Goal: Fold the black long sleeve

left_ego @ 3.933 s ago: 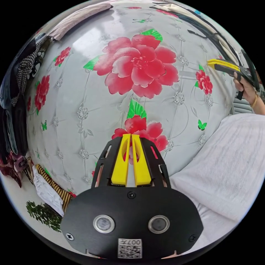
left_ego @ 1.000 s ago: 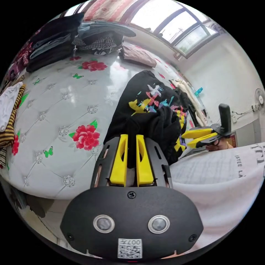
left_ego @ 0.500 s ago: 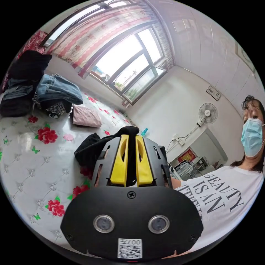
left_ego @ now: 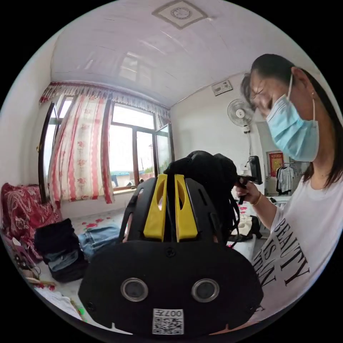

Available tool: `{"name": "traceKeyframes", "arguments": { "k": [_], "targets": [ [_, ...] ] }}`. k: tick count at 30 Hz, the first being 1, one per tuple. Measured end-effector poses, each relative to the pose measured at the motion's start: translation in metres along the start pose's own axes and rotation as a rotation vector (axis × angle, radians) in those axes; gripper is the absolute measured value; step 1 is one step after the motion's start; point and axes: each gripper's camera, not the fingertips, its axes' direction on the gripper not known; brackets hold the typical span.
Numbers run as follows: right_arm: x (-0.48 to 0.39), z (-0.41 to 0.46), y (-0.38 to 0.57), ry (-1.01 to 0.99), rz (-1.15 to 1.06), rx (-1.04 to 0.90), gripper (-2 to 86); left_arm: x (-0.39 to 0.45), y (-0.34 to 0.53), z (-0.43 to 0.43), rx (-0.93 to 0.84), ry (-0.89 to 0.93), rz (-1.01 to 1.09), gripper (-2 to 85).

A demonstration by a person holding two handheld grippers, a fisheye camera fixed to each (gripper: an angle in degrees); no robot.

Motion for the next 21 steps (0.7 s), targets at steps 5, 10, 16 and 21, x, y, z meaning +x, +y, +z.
{"name": "traceKeyframes", "arguments": {
  "k": [5,10,16,21],
  "targets": [
    [0.065,0.103,0.147,-0.139,0.45,-0.461,5.2,-0.054,0.166,0.117,-0.56,-0.117,-0.38,6.0],
    [0.065,0.096,0.258,-0.041,0.64,-0.651,7.1,-0.045,0.271,0.101,-0.837,-0.312,-0.413,7.7],
    [0.073,0.095,0.295,-0.004,0.738,-0.715,9.0,-0.065,0.347,0.114,-0.987,-0.261,-0.576,10.0],
    [0.059,0.123,0.269,0.032,0.607,-0.736,8.7,-0.102,0.372,0.172,-0.967,-0.226,-0.67,11.9]
  ]
}}
